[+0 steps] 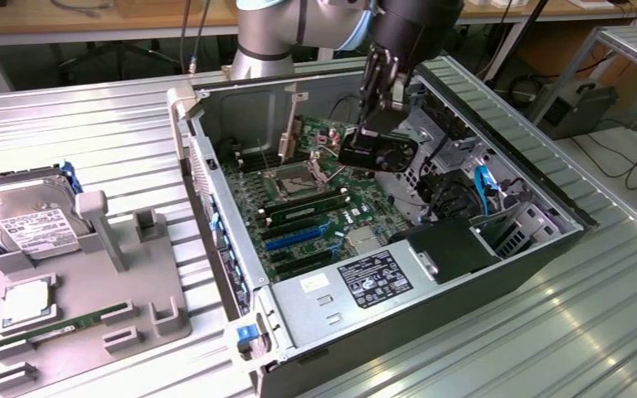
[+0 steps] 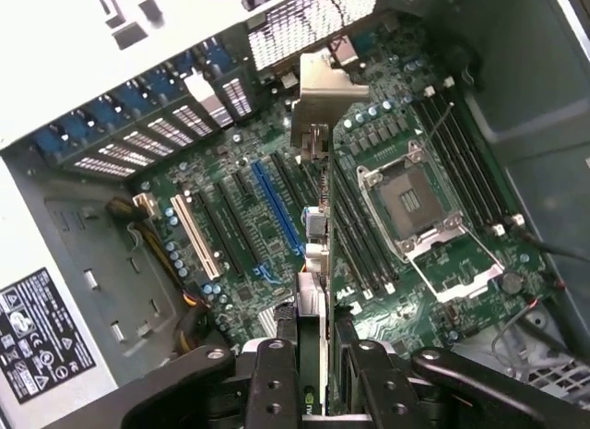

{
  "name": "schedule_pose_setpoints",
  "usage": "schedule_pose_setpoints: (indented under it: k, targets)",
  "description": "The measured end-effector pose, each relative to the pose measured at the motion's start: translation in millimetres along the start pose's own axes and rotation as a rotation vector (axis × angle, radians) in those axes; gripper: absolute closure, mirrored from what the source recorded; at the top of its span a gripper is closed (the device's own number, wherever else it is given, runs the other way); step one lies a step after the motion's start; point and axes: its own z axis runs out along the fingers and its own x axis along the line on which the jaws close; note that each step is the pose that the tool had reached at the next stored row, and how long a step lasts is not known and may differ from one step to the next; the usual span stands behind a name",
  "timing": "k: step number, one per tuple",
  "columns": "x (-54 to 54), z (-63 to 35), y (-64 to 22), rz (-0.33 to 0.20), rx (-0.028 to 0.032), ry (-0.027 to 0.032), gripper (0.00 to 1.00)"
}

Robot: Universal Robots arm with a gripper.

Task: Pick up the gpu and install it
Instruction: 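Insert the gpu into the slot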

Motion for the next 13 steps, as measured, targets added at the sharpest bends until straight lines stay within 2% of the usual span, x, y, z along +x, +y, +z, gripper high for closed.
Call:
schedule_pose_setpoints:
  k: [3, 8, 10, 11, 13]
  targets:
    - [-0.1, 1.0, -0.1, -0.052, -0.0033, -0.005, 0.74]
    - [-0.1, 2.5, -0.2, -0.159, -0.011, -0.0169, 0.74]
    - [-0.1, 2.8, -0.2, -0.192, -0.0125, -0.0181, 0.74]
    - [-0.1, 3.4, -0.3, -0.229, -0.0134, -0.0176, 0.74]
    - [-0.1, 4.0, -0.3, -0.264, -0.0137, -0.0155, 0.74]
